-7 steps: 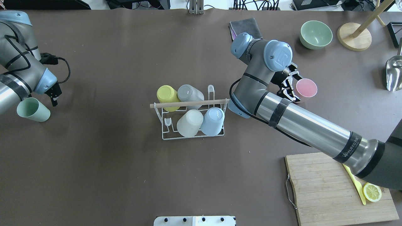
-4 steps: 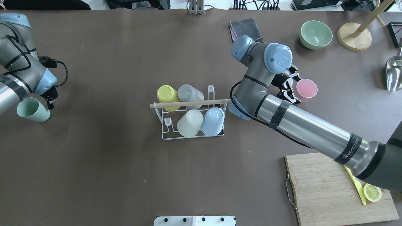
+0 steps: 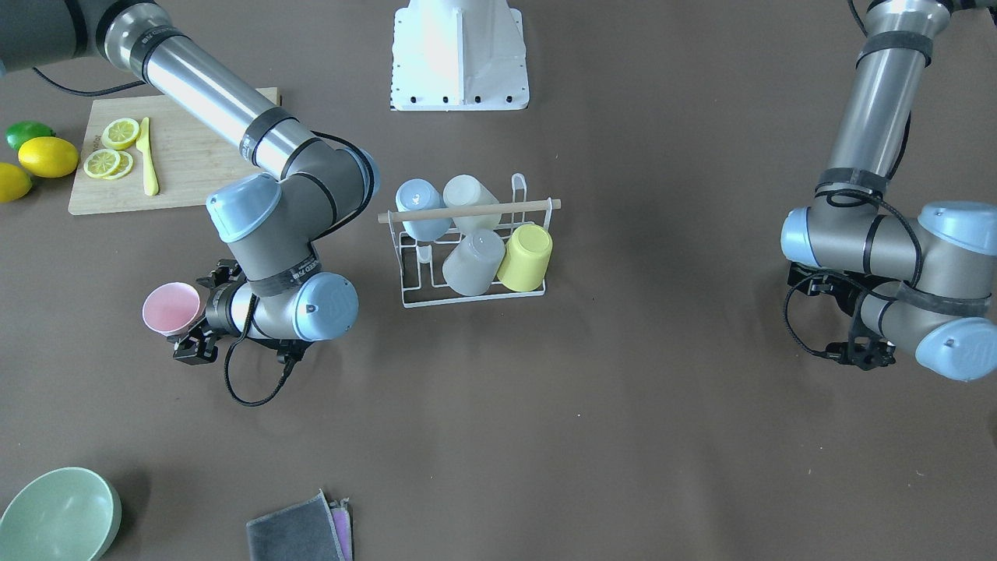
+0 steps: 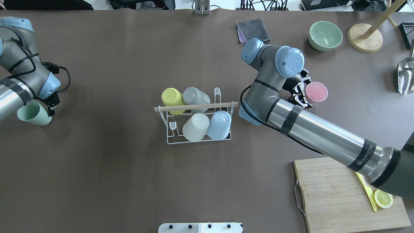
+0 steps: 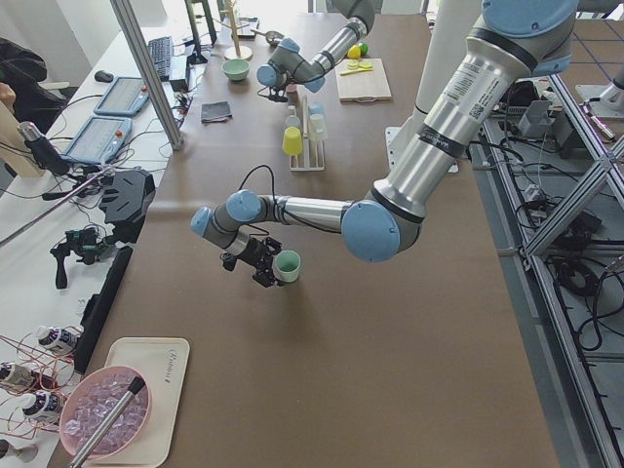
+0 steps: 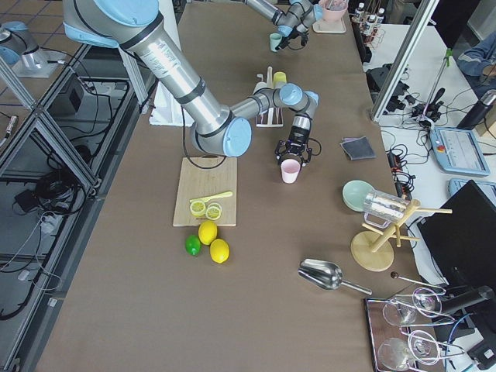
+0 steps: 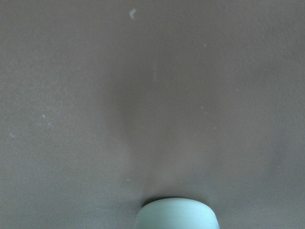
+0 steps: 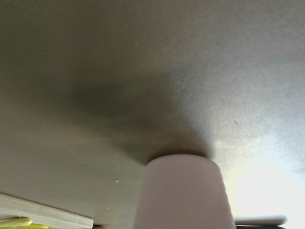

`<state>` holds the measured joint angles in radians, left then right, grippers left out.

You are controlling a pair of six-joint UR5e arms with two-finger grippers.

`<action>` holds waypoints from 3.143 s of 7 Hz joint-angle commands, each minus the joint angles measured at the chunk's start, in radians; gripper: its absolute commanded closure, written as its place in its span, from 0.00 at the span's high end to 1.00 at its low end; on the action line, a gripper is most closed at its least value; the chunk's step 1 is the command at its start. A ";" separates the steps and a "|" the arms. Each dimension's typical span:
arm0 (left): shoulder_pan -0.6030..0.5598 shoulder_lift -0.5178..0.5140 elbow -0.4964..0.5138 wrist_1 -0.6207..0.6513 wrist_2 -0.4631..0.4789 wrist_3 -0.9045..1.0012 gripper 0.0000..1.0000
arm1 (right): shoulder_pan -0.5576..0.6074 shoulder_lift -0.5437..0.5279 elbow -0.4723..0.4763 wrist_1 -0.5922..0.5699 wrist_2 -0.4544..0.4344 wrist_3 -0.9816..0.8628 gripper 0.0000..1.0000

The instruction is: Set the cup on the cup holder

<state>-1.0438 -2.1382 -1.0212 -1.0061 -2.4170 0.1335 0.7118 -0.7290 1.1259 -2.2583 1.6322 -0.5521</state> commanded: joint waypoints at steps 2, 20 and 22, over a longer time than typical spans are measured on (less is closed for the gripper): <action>0.018 -0.008 0.016 0.007 0.002 0.008 0.98 | 0.000 -0.047 0.055 -0.001 -0.002 -0.003 0.98; -0.104 0.004 -0.731 0.314 0.390 -0.053 0.00 | -0.005 0.039 -0.077 0.034 -0.043 -0.006 0.98; -0.101 -0.002 -0.772 0.265 0.397 -0.072 0.00 | -0.005 0.039 -0.077 0.034 -0.043 -0.006 0.98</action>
<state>-1.1456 -2.1402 -1.7543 -0.7191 -2.0318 0.0756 0.7069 -0.6901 1.0500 -2.2245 1.5893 -0.5583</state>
